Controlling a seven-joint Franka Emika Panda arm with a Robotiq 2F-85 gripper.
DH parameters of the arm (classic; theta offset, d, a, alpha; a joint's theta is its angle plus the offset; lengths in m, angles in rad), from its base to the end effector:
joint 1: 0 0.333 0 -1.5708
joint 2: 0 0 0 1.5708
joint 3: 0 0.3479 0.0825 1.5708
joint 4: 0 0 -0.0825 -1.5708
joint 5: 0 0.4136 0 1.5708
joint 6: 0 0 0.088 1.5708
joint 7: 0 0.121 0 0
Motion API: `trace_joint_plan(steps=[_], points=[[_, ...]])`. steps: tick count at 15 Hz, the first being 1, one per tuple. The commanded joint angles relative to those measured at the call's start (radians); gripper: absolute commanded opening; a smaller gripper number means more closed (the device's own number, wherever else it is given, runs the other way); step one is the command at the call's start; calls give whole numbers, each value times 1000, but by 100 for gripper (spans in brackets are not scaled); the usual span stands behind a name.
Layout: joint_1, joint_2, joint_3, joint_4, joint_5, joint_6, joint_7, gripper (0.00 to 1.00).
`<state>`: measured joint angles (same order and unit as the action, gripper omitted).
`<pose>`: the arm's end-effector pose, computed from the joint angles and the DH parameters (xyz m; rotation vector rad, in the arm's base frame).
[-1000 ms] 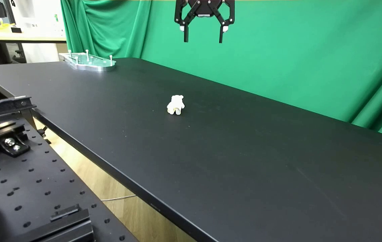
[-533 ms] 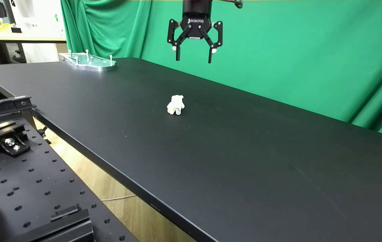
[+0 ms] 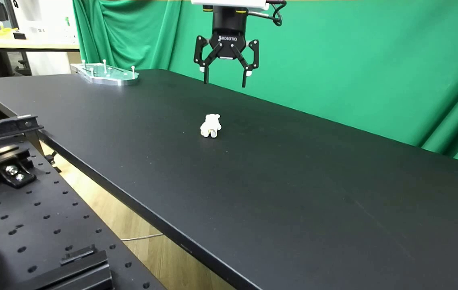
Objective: Move the toy forward
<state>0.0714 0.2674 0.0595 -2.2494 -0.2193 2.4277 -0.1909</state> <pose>0.5530 0.0704 0.2316 2.9298 0.7367 -0.1370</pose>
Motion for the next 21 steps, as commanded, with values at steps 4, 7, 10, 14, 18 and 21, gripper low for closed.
trace_joint_plan(steps=[4, 7, 10, 14, 18, 21], points=[[29, 14, -8, -59, -99, 132, 27, 100], [38, 41, -17, -78, -130, 173, 33, 100], [38, 72, -25, -87, -143, 197, 30, 100], [33, 117, -38, -77, -136, 202, 24, 100], [41, 159, -48, -54, -137, 185, 27, 100], [54, 179, -56, -35, -146, 180, 37, 100]])
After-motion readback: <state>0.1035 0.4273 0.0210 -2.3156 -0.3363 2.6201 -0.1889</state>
